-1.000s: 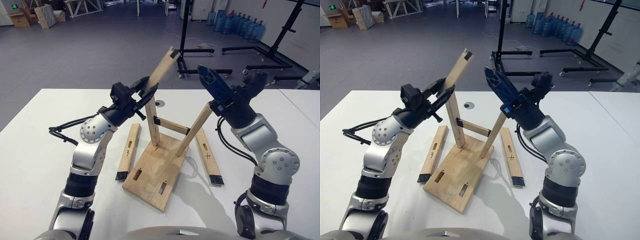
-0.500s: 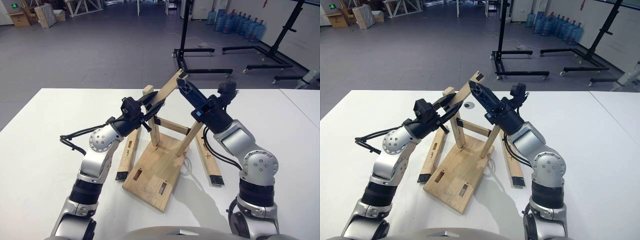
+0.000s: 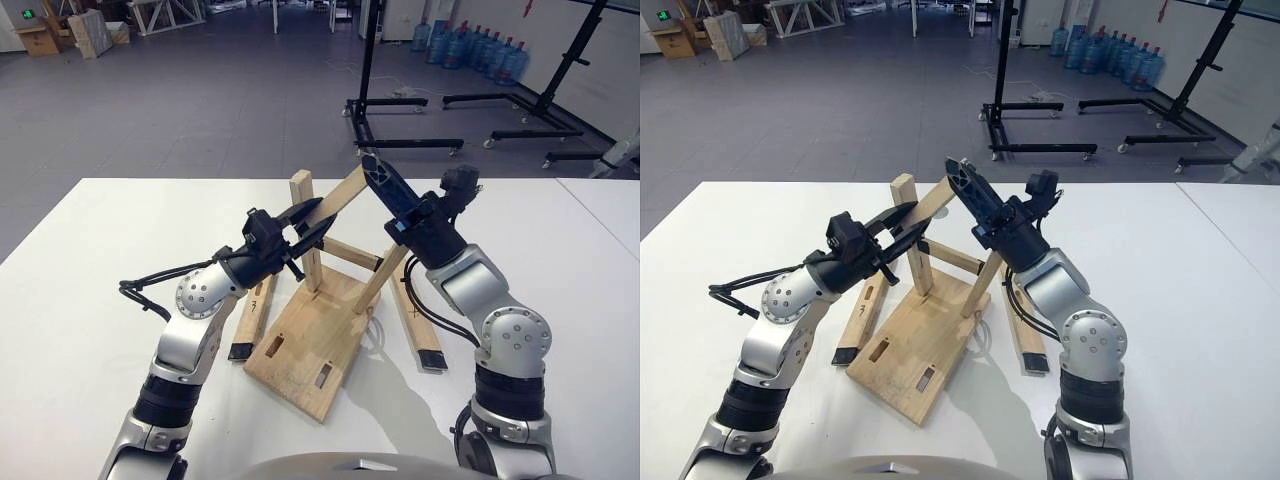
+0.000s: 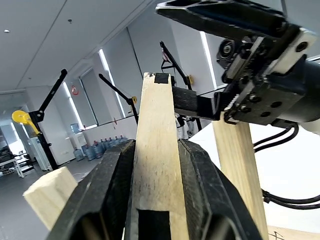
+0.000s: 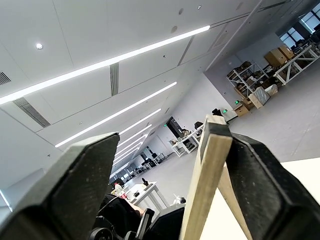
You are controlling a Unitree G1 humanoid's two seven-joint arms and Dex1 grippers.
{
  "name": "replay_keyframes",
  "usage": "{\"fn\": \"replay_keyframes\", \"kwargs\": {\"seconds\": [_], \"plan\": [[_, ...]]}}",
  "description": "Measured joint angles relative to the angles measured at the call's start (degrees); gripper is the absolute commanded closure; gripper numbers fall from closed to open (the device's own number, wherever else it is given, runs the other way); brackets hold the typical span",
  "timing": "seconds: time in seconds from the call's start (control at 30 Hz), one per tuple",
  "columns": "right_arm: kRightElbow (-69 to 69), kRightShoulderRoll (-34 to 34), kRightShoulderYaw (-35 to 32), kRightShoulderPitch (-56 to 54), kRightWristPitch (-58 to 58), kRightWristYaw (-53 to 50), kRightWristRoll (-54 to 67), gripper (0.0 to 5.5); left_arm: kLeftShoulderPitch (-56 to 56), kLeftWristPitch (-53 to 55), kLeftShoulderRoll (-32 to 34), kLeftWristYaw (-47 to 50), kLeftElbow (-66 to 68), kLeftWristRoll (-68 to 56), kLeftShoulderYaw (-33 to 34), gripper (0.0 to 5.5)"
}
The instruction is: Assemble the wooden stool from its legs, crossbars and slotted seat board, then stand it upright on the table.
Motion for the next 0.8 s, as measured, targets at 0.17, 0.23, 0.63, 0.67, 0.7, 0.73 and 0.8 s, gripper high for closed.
{"fn": "replay_keyframes", "kwargs": {"seconds": [0.17, 0.23, 0.63, 0.67, 0.7, 0.73, 0.8], "plan": [[0.98, -0.07, 0.41, -0.02, 0.53, -0.19, -0.22, 3.33, 0.0, -0.01, 0.0, -0.04, 0.0, -0.01, -0.1, 4.22], [1.15, -0.68, 0.8, 0.13, 1.68, -0.06, -0.12, 3.72, -0.01, -0.06, 0.0, -0.05, 0.0, 0.01, -0.18, 4.22], [1.81, -1.05, 0.19, 0.12, 1.64, 0.45, 0.18, 5.11, -0.08, -1.04, 0.35, -1.33, 0.09, -0.11, -0.3, 4.22], [1.85, -1.05, 0.19, 0.12, 1.63, 0.45, 0.15, 5.11, -0.12, -1.04, 0.35, -1.5, 0.18, -0.18, -0.3, 4.22], [1.86, -1.05, 0.19, 0.12, 1.62, 0.46, 0.05, 5.11, -0.17, -1.03, 0.35, -1.58, 0.26, -0.21, -0.3, 4.22], [1.88, -1.03, 0.19, 0.11, 1.62, 0.48, -0.11, 5.11, -0.21, -0.94, 0.35, -1.58, 0.34, -0.25, -0.3, 4.22], [2.06, -0.96, 0.2, 0.1, 1.53, 0.62, -0.84, 5.12, -0.41, -0.45, 0.33, -1.32, 0.81, 0.04, -0.3, 3.72]]}}
